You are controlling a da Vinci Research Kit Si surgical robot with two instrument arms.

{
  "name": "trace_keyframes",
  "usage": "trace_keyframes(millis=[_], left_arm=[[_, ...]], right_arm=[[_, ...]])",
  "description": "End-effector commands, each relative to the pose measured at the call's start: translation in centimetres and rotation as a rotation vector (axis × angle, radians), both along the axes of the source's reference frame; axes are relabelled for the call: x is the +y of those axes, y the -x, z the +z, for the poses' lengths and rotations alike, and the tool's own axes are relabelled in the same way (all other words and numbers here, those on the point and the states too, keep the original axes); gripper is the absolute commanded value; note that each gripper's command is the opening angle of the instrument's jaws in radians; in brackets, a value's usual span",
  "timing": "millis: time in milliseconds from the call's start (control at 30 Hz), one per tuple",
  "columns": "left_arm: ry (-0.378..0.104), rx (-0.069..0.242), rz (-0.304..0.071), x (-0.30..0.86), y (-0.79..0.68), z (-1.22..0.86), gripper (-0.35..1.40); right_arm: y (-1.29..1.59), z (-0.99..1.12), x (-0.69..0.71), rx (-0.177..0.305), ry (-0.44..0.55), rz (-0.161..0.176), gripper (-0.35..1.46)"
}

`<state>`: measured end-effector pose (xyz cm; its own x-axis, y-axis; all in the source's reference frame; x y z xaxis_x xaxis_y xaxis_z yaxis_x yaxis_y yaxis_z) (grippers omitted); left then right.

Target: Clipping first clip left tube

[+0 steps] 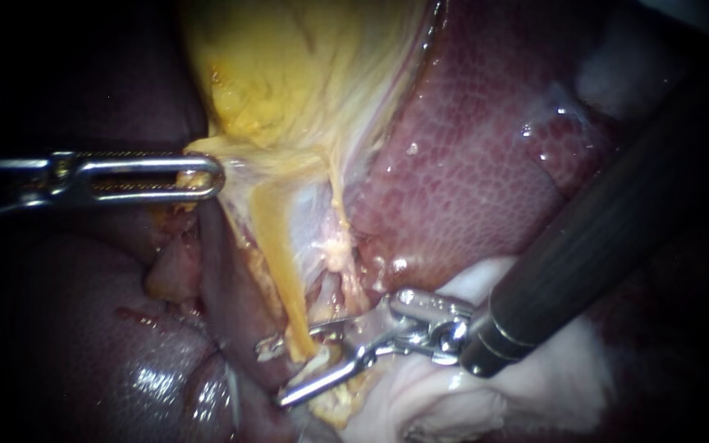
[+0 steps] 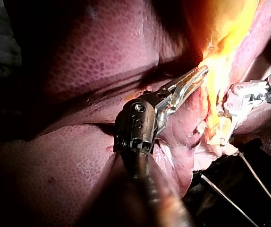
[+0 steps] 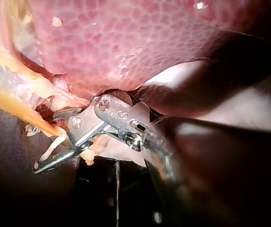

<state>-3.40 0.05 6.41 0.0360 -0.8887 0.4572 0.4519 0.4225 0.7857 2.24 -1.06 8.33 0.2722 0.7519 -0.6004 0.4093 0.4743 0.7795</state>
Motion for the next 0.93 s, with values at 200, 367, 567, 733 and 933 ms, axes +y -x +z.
trace_keyframes(millis=[200, 367, 567, 733, 933], left_arm=[[0.0, 0.0, 0.0, 0.0, 0.0, 0.0, -0.35], [0.005, 0.001, 0.003, 0.0, 0.0, 0.0, -0.35], [0.005, 0.001, 0.003, 0.0, -0.01, 0.0, -0.35], [0.005, 0.001, 0.003, 0.0, -0.01, 0.0, -0.35], [0.005, 0.001, 0.003, 0.0, -0.01, 0.0, -0.35]], right_arm=[[0.06, -0.04, 0.05, -0.005, -0.018, -0.026, -0.14], [0.07, -0.07, 0.13, -0.073, -0.004, -0.042, -0.35], [0.09, 0.01, 0.11, -0.081, -0.016, -0.044, -0.35], [0.1, 0.01, 0.11, -0.083, -0.015, -0.046, -0.35], [0.11, 0.02, 0.11, -0.083, -0.015, -0.046, -0.35]])
